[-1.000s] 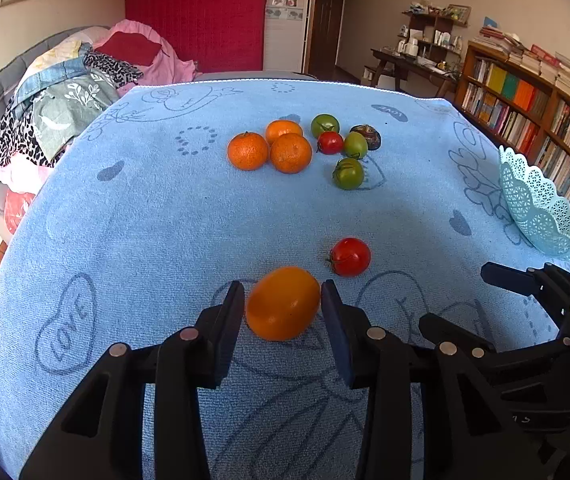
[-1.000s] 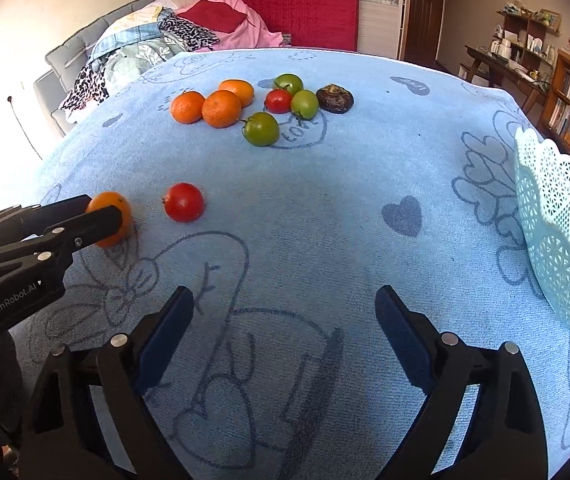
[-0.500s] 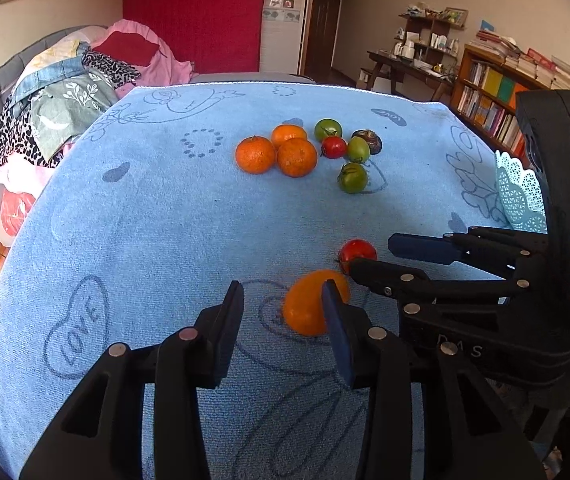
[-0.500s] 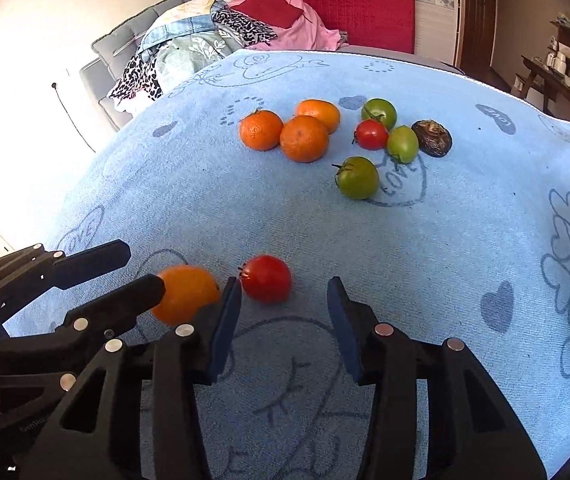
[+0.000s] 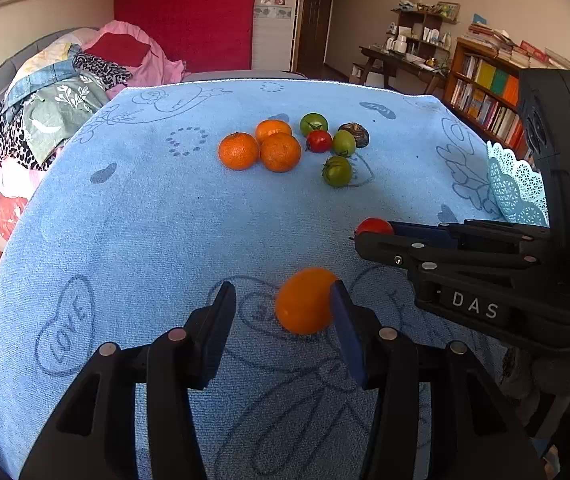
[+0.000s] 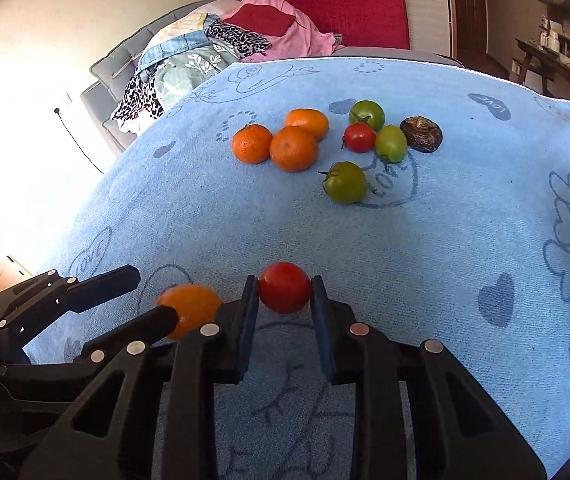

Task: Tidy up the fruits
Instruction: 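Grasp the large orange with the left tool while the right tool grasps the red tomato, then carry the red tomato into the lace basket and open the right tool, then lower the large orange into the basket and open the left tool, then move both tools back toward the fruit cluster on the towel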

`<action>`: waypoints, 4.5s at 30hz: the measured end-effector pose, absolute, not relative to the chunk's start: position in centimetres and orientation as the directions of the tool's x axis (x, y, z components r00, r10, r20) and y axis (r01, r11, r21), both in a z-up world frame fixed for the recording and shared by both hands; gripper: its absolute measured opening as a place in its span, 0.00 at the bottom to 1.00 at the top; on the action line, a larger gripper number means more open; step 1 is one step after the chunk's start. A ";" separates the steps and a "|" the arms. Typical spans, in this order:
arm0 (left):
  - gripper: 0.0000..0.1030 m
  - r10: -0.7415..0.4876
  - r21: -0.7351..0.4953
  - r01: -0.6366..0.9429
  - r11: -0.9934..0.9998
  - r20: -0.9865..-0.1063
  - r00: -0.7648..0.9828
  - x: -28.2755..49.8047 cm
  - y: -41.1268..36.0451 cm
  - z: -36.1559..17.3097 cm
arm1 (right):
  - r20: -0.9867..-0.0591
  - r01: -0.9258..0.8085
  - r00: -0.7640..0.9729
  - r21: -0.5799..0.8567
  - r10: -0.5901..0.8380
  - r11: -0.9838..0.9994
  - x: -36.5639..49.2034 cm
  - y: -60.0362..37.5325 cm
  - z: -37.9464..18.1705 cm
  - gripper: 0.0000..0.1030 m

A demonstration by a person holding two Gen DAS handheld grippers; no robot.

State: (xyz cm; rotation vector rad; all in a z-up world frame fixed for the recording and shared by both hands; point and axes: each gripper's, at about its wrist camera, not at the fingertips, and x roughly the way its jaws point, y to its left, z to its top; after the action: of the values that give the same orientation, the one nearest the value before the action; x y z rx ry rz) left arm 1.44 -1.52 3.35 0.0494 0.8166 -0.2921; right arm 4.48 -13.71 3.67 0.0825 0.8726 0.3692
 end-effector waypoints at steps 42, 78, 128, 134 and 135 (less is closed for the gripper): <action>0.38 -0.322 -0.010 0.431 0.902 -0.680 0.659 0.5 -12.7 7.9 | -0.611 0.096 0.791 0.181 0.036 0.979 -6.0 -32.4 9.4 0.26; 0.39 -0.506 -0.023 0.682 0.731 -0.689 0.519 2.0 -29.5 8.7 | -0.574 0.342 0.804 0.228 -0.158 0.912 -8.6 -42.1 9.3 0.56; 0.87 -0.289 -0.002 0.364 0.931 -0.612 0.736 5.1 -16.1 11.3 | -0.510 0.166 0.859 0.219 -0.032 0.961 -9.3 -35.1 11.0 0.63; 0.87 -0.203 0.016 0.268 0.963 -0.609 0.767 6.4 -11.6 11.0 | -0.509 0.120 0.861 0.198 -0.003 0.973 -8.7 -32.5 11.3 0.72; 0.87 -0.186 0.018 0.249 0.968 -0.612 0.768 6.6 -10.9 10.9 | -0.510 0.111 0.860 0.199 0.006 0.974 -8.5 -32.0 11.4 0.72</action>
State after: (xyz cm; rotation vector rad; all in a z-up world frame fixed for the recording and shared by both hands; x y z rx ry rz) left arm 6.64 -10.90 10.87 0.1004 0.6533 -0.2369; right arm -8.54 -32.02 11.35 0.2263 0.5331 -0.0553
